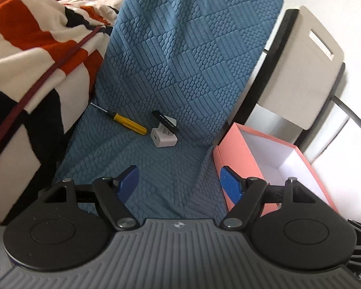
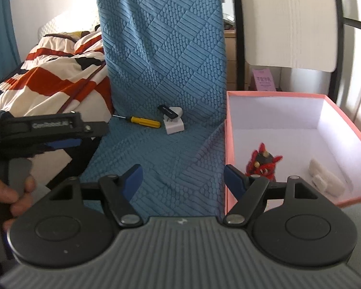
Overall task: Organize rigid objects
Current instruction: 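Withdraw both open grippers up and away from the pink box, then move left tool to the black USB stick while right tool approaches the white charger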
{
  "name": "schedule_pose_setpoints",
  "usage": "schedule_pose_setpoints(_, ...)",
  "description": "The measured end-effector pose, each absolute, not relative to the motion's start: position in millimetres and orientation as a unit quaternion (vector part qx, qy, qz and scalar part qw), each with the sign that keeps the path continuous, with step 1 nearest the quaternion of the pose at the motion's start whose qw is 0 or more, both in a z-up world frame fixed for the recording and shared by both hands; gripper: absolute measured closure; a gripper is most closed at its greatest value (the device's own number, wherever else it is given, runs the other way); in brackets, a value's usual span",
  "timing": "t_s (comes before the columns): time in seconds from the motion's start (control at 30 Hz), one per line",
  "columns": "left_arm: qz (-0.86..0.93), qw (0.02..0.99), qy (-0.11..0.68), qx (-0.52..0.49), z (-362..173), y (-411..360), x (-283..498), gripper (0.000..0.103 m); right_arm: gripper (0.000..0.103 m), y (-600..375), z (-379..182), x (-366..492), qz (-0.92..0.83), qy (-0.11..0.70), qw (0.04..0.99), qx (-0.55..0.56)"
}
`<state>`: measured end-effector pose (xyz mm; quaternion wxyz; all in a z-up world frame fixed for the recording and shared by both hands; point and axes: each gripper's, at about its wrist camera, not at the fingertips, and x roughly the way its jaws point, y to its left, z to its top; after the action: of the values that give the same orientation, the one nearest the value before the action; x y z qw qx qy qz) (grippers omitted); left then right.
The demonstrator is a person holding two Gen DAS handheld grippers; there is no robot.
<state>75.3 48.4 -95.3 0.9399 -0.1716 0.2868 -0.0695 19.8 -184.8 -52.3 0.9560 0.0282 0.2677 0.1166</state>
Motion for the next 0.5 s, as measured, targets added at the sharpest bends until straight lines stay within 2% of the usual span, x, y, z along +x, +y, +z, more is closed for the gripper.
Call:
schedule_pose_setpoints(0.13, -0.099, 0.922, 0.303, -0.218, -108, 55, 102, 0.025, 0.027, -180, -54, 37, 0.12, 0.254, 0.96, 0.014)
schedule_pose_setpoints(0.5, -0.113, 0.913, 0.334, -0.207, -135, 61, 161, 0.024, 0.027, -173, -67, 82, 0.13, 0.264, 0.956, 0.003)
